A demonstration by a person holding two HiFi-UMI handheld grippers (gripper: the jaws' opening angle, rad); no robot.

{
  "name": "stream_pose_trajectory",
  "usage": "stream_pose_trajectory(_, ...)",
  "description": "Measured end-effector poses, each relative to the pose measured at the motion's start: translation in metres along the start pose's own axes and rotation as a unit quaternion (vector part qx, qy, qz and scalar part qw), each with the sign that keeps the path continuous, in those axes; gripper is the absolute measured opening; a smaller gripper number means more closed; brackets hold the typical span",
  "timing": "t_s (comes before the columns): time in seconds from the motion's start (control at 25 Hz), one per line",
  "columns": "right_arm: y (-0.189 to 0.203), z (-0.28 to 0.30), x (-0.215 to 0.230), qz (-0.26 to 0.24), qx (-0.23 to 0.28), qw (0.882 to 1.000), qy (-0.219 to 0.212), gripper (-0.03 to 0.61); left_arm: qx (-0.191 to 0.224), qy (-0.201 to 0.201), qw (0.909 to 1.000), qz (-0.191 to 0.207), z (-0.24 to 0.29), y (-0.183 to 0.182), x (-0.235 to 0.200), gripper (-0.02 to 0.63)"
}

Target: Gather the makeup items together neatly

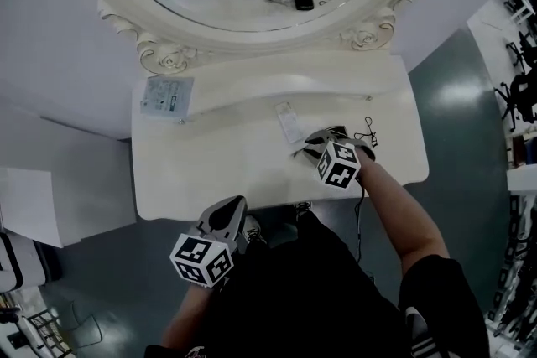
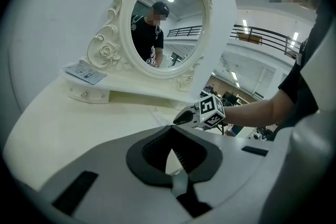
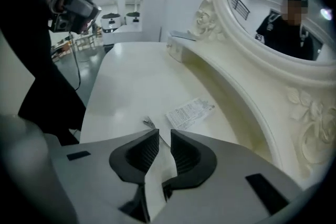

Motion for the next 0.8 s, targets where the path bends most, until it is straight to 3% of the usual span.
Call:
stream_pose_trajectory(0.2,-0.004,0.013,0.002,-0.119,-0.031,0.991,-0.058,0.086,0.002,-0.012,0.9999,-0.011,-0.001,0.004,-0.001,0.008)
stream_pose_trajectory(0.36,-0.003,0.022,0.004,-0.155,-0.049,0.982,-0.093,0.086,0.003,-0.021,0.9995,-0.025,0.0,0.007,-0.001,0.007)
stream_pose_trajectory(0.52,-0.005,0.024,0.008,-0.141,-0.054,0.98,-0.128,0.069,0.004,-0.025,0.9991,-0.036,0.003,0.008,-0.003,0.008)
stream_pose_trajectory(0.64,-0.007,0.024,0.006,-0.138,-0.062,0.98,-0.13,0.055,0.006,-0.021,0.9992,-0.033,0.007,0.007,0.0,0.008)
stream_pose_trajectory(0.8,-0.011,0.022,0.003,-0.066,-0.062,0.989,-0.118,0.037,0.008,-0.013,0.9996,-0.025,0.01,0.001,0.003,0.008)
Point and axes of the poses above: the fingertips, and each gripper's own axes: z forward along the fingers, x to its right, y out of its underside, the point moved 8 cm from there along -z, backward along the fingers, and after that the axes turned 12 degrees about -x, right-handed, at the moved point
